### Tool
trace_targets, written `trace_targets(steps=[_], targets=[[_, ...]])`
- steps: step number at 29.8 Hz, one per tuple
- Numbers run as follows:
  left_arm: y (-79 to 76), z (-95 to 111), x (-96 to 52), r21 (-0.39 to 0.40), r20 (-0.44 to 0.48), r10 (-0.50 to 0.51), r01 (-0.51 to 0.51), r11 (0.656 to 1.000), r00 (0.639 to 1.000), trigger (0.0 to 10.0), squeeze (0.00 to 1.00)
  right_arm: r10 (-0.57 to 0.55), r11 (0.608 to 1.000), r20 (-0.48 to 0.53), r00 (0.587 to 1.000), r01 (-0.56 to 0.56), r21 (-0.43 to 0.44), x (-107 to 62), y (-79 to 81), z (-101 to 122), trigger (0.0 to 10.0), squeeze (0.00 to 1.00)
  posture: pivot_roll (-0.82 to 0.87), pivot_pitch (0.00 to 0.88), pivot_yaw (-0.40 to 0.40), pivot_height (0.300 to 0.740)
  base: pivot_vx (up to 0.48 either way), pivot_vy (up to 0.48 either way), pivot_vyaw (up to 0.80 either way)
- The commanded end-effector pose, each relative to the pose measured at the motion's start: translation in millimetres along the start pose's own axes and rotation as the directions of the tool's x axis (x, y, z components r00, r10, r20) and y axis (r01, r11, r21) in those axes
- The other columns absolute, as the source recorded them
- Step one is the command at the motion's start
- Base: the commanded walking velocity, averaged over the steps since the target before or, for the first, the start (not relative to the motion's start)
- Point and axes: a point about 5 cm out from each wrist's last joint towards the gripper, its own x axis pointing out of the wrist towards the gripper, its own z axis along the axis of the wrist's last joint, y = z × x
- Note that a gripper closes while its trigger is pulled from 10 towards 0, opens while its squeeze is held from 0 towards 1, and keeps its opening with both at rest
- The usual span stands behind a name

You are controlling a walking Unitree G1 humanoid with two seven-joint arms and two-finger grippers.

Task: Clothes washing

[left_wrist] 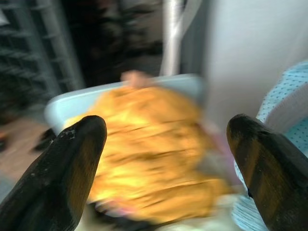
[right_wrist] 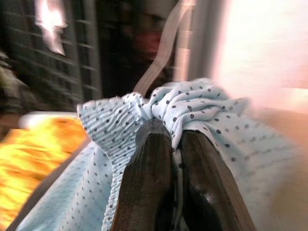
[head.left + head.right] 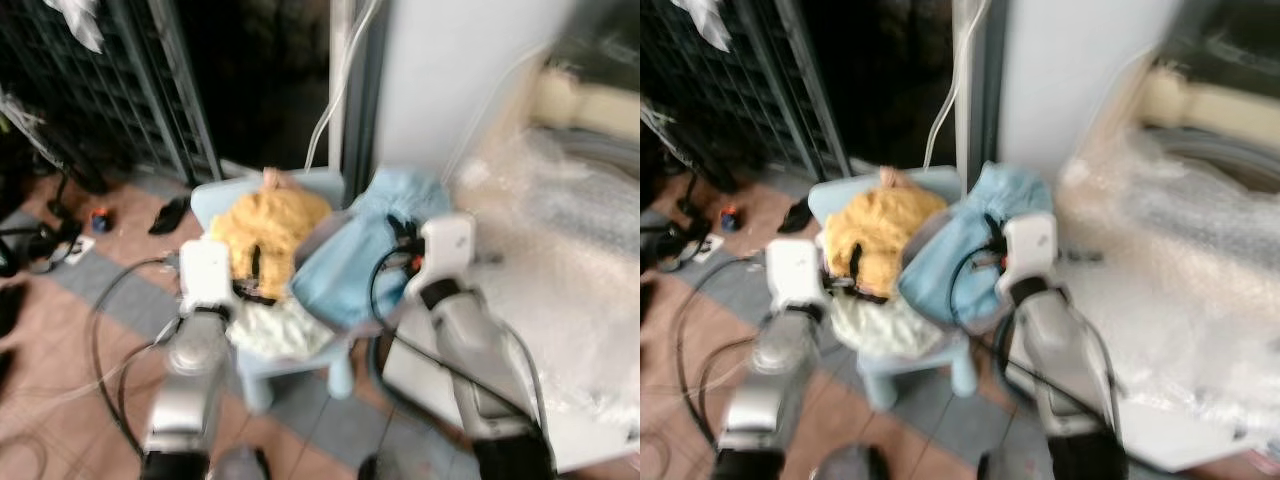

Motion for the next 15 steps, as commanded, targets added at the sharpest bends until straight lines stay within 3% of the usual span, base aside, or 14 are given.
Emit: trace_targets(steps=[1,8,15], targets=[[6.2,0.1,0.9,0.009,-0.004,0.014,-0.014,1.000,1.000,10.0,0.00,0.009,1.000,0.043,0.999,-0.009,0.007,4.3,7.2,10.2,10.0,0.00,-0.06,0.000,0.073,0.740,0.000,-0.240,-0.77],[4.2,3.9,7.1,-0.001,0.007,0.001,-0.001,1.000,1.000,10.0,0.00,0.008,1.000,0.077,0.997,-0.007,-0.005,13.7,10.5,19.1,10.0,0.00,-0.07,0.000,0.077,0.740,0.000,-0.073,-0.78],[8.9,5.8,6.4,-0.036,0.014,0.030,-0.029,0.999,0.999,10.0,0.00,0.013,1.000,0.075,0.997,-0.012,-0.012,15.2,6.7,19.1,10.0,0.00,-0.06,0.000,0.069,0.740,0.000,0.000,-0.17]])
